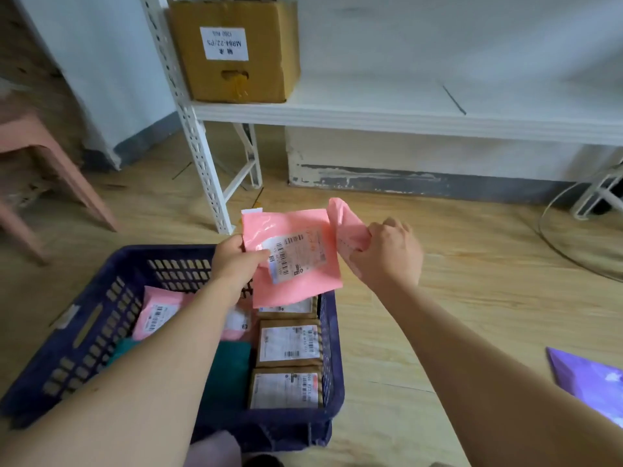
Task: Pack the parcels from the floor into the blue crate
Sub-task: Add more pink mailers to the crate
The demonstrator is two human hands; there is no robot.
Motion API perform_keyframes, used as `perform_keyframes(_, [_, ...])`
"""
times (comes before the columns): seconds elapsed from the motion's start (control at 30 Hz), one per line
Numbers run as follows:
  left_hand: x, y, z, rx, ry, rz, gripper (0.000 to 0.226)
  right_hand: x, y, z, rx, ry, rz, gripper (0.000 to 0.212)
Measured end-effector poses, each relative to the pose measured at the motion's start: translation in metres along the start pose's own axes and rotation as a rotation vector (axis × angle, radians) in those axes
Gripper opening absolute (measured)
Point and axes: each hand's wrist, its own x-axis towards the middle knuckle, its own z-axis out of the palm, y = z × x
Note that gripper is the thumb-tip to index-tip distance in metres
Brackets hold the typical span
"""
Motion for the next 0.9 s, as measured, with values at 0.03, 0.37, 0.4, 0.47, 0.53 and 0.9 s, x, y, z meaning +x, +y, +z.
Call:
perform_keyframes(0.03, [0.002, -0.003, -0.007, -0.013, 0.013, -0.007, 0.014, 0.0, -0.01, 0.002, 0.004, 0.008, -0.034, 0.03])
perform_keyframes(0.37, [0.034, -0.065, -0.089, 0.026, 0.182, -0.137, 0.017, -0.011, -0.102, 0.027, 0.112, -0.225, -0.193, 0.022])
perform_keyframes(0.4, [0.037, -0.069, -0.096, 0.036, 0.206, -0.157, 0.021, -0.012, -0.109, 0.03, 0.126, -0.244, -0.204, 0.024])
perform_keyframes(0.47, [0.044, -0.077, -0.108, 0.057, 0.239, -0.195, 0.027, -0.012, -0.121, 0.035, 0.184, -0.281, -0.232, 0.033])
perform_keyframes(0.53, [0.053, -0.086, -0.116, 0.098, 0.253, -0.229, 0.028, -0.011, -0.131, 0.041, 0.292, -0.311, -0.241, 0.04])
perform_keyframes(0.9, [0.079, -0.171, -0.15, 0.423, 0.031, -0.352, 0.025, -0.008, -0.156, 0.121, 0.66, -0.494, 0.045, 0.052])
